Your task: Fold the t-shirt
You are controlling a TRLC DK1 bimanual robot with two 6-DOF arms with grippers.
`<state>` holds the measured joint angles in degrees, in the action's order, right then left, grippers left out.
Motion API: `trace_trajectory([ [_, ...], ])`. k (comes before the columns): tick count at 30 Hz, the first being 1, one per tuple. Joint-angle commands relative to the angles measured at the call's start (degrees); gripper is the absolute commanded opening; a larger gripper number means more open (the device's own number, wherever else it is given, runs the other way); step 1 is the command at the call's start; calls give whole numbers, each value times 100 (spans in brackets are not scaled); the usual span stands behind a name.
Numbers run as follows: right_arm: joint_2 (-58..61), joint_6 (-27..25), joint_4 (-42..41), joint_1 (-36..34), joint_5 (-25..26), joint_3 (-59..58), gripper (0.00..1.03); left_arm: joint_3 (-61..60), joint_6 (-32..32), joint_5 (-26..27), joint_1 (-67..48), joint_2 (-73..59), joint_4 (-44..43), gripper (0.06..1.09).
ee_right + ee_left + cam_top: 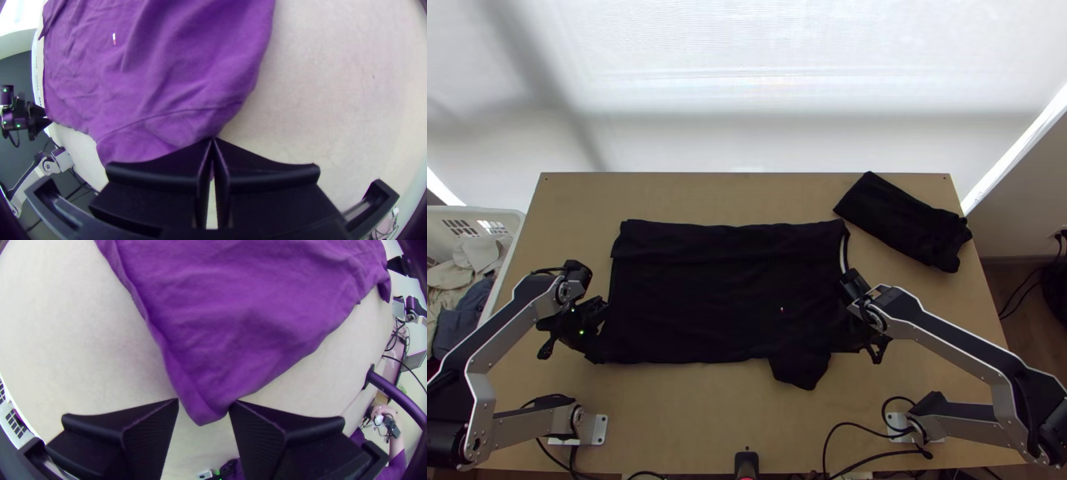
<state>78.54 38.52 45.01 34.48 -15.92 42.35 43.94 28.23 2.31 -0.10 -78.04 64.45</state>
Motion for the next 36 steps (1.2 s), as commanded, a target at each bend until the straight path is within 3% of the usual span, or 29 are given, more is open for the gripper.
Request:
trace_trajectory([
  [1, 3, -38, -19, 68, 10, -113, 3, -88, -89, 16, -43, -115, -11, 63],
  [4, -6, -55, -19, 68, 19, -122, 3, -96, -81, 16, -52, -124, -90, 59],
  [8, -137, -108, -19, 59, 45, -113, 3, 18, -151, 51, -43, -62, -433, 16],
  [9, -208, -117, -19, 50, 54, -122, 3, 71, -186, 51, -8, -45, -547, 10],
  [22, -841, -829, 78, -873, 274, -570, 3, 396, -19, 86, 581, -150, -714, 10],
  [36, -990, -521, 640, -442, 98, 837, 3, 1820, -775, 578, 440, -89, -301, 10],
])
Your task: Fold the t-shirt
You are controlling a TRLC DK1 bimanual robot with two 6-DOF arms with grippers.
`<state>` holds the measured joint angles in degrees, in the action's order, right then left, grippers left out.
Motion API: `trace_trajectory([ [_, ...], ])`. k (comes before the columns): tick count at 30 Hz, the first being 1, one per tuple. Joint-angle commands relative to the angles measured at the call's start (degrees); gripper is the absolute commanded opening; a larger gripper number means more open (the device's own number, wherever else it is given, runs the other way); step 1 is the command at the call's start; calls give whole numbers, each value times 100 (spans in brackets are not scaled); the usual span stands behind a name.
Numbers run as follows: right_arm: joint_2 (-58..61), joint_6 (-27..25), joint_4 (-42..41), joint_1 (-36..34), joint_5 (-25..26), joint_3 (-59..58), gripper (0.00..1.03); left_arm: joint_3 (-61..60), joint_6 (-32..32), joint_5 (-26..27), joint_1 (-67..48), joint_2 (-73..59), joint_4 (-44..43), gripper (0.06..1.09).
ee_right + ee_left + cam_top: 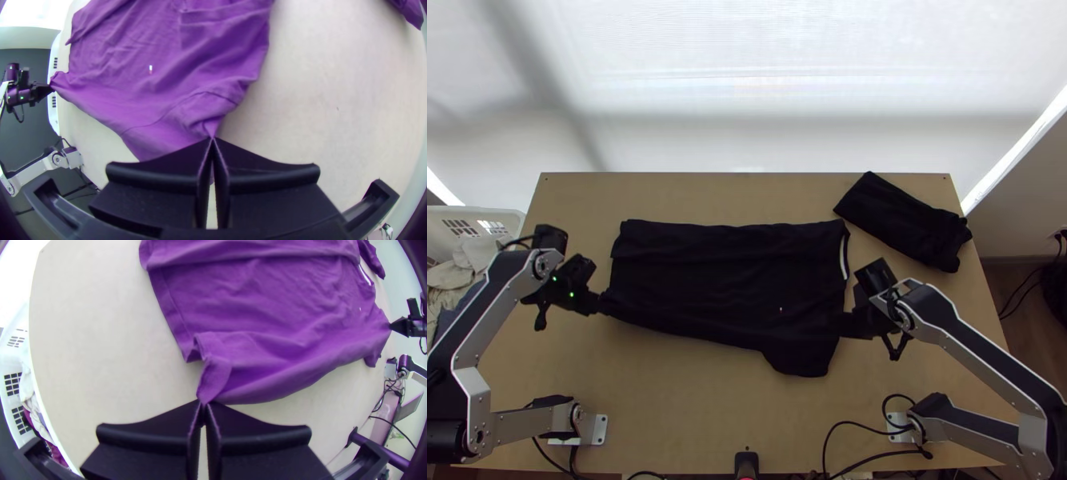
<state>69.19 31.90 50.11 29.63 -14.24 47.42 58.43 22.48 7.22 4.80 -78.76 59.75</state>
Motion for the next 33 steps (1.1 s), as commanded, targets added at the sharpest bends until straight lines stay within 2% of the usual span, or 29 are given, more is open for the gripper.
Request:
trace_trajectory([
  [1, -19, 141, 140, 26, -114, 435, 3, 458, -200, 113, -67, -25, 195, 10],
  [17, 1703, -17, 210, -1020, -466, 2298, 3, 2005, -666, 113, -32, -1396, 116, 10],
  [33, 3443, -70, 210, -1583, -316, 4276, 3, 3895, -1105, 113, -146, -2732, 283, 10],
])
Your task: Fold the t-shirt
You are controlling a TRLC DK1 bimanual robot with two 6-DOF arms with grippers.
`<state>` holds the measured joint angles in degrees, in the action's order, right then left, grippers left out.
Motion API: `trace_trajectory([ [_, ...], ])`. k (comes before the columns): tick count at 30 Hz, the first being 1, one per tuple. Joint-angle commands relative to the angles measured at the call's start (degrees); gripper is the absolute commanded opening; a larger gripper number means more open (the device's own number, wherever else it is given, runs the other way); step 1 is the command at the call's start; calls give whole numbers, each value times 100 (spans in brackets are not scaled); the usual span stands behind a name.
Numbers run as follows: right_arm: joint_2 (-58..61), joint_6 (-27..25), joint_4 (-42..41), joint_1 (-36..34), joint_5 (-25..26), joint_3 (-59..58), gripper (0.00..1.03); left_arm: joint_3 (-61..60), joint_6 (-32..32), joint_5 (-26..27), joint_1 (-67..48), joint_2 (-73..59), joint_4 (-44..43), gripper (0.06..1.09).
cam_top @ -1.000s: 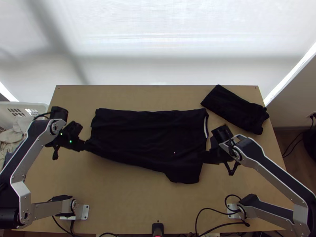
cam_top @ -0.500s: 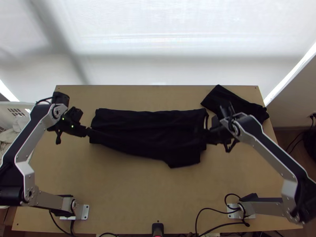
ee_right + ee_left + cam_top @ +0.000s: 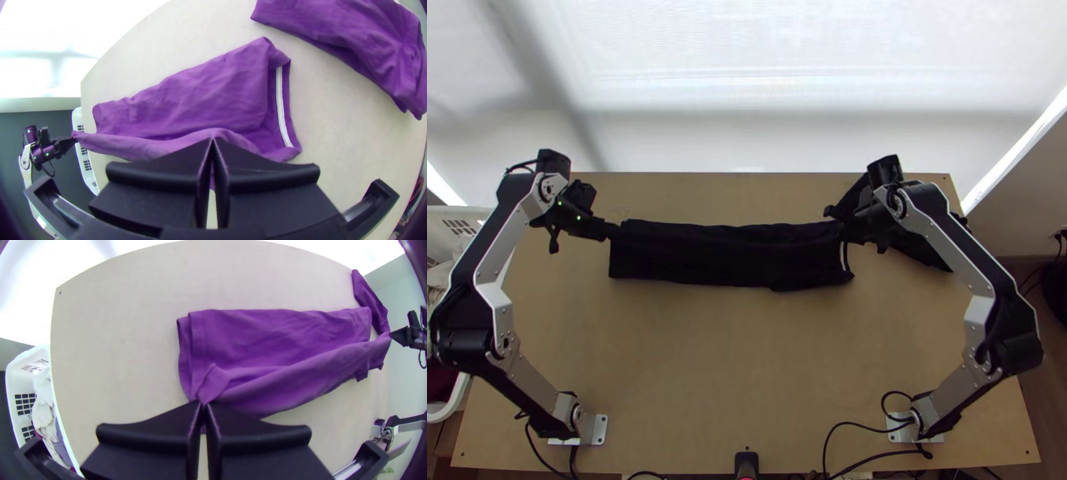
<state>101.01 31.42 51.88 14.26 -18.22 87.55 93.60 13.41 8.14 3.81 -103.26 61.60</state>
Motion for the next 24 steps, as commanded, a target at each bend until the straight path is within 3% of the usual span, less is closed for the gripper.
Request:
trace_trajectory([
  [1, 340, -22, 33, -46, 108, 333, 3, 475, -225, 21, -56, -361, 124, 10],
  [14, 1641, 5, -46, -125, 495, 1634, 3, 984, -664, 12, -56, -1293, -105, 10],
  [24, 1931, 13, -213, -143, 1013, 1810, 4, 993, -1121, 214, 14, -1240, -738, 12],
])
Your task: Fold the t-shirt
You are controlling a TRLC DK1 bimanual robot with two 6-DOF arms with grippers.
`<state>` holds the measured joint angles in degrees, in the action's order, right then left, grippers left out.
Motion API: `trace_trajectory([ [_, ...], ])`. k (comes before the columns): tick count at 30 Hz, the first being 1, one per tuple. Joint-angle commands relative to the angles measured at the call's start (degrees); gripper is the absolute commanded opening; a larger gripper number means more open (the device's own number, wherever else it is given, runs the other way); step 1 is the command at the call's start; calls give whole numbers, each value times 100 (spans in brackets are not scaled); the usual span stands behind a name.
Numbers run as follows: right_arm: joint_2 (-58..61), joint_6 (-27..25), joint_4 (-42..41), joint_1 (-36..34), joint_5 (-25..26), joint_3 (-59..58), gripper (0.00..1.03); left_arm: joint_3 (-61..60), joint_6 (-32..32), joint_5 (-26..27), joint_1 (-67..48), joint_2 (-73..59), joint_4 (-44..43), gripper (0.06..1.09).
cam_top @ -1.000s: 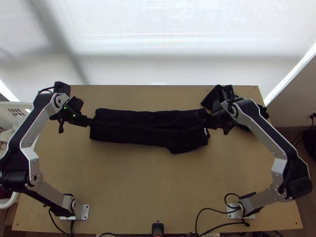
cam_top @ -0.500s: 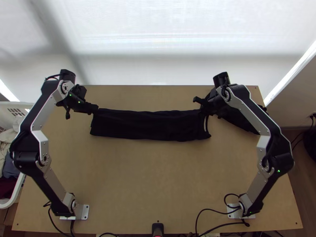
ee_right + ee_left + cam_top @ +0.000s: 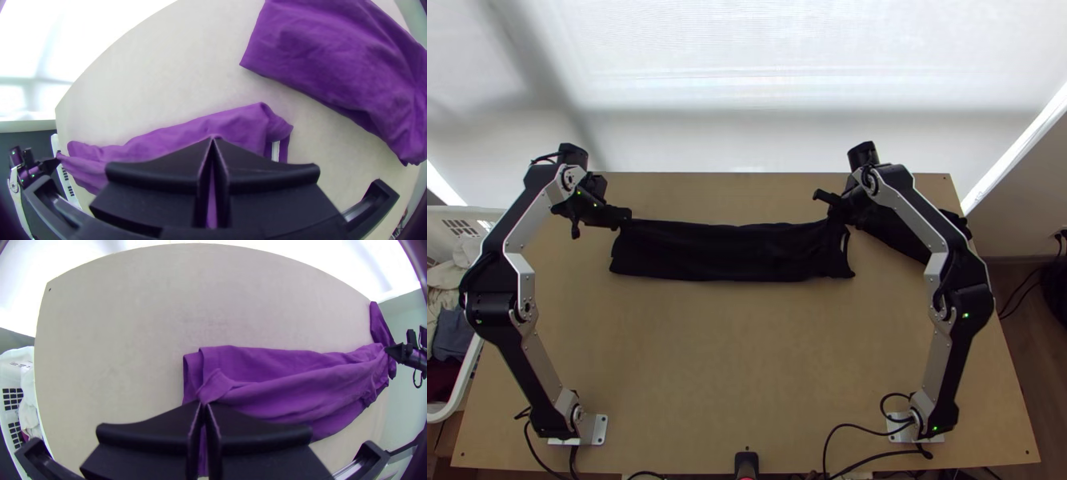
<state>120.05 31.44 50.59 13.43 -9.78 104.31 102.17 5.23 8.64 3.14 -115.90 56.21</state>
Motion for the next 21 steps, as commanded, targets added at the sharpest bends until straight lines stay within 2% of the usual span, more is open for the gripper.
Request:
trace_trajectory([
  [1, 1, 20, -102, -60, 187, 133, 12, 128, -392, 366, 117, 76, -250, 18],
  [4, -219, 29, -172, -51, 178, 116, 59, 128, -567, 823, 135, 252, -312, 49],
  [5, -289, 29, -181, -42, 178, 124, 70, 128, -594, 937, 143, 313, -312, 61],
  [6, -386, 38, -190, -34, 178, 124, 77, 119, -611, 1122, 143, 366, -277, 75],
  [7, -491, 46, -225, -25, 178, 116, 79, 119, -611, 1271, 143, 410, -242, 91],
  [8, -606, 46, -251, -16, 178, 107, 81, 119, -638, 1298, 161, 480, -233, 99],
  [10, -887, 55, -278, -16, 178, 107, 86, 93, -761, 1306, 231, 595, -250, 103],
  [12, -1194, 64, -278, -16, 178, 98, 88, 49, -875, 1315, 354, 718, -347, 104],
  [14, -1537, 90, -278, -25, 178, 72, 88, -57, -945, 1588, 574, 832, -417, 104],
  [16, -1827, 125, -278, -42, 108, 10, 94, -277, -1016, 1790, 776, 981, -646, 104],
  [18, -2108, 125, -260, -95, -261, -34, 98, -488, -910, 2080, 961, 1096, -672, 103],
  [21, -2372, 90, -40, -209, -692, -43, 98, -901, -655, 2484, 1137, 1245, -690, 103],
])
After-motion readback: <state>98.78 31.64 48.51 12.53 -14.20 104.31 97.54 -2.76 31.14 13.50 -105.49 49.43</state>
